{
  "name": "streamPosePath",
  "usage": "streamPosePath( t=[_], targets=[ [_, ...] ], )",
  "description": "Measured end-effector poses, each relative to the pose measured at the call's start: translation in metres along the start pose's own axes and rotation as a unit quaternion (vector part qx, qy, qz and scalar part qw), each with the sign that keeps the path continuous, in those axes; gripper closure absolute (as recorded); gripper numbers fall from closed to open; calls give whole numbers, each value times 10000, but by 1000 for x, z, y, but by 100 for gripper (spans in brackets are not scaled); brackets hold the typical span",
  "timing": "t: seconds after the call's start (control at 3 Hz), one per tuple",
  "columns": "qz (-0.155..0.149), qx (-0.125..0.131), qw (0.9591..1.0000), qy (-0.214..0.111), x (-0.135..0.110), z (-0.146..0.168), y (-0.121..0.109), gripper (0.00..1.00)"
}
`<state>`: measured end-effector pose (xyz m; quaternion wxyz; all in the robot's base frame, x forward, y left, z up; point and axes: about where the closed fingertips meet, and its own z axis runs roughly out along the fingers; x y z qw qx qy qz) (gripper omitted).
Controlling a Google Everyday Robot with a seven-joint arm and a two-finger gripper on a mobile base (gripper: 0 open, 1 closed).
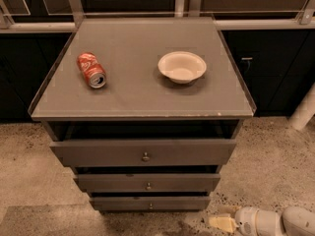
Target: Close middle drawer
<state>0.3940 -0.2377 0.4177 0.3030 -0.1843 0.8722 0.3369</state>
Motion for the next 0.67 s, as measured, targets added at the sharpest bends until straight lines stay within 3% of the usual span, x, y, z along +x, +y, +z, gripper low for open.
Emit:
streamPosePath(
  t=[0.33, 0.67],
  targets=[
    [0, -1, 10000, 0, 0, 0, 0, 0],
    [0, -1, 10000, 0, 0, 0, 0, 0]
  ],
)
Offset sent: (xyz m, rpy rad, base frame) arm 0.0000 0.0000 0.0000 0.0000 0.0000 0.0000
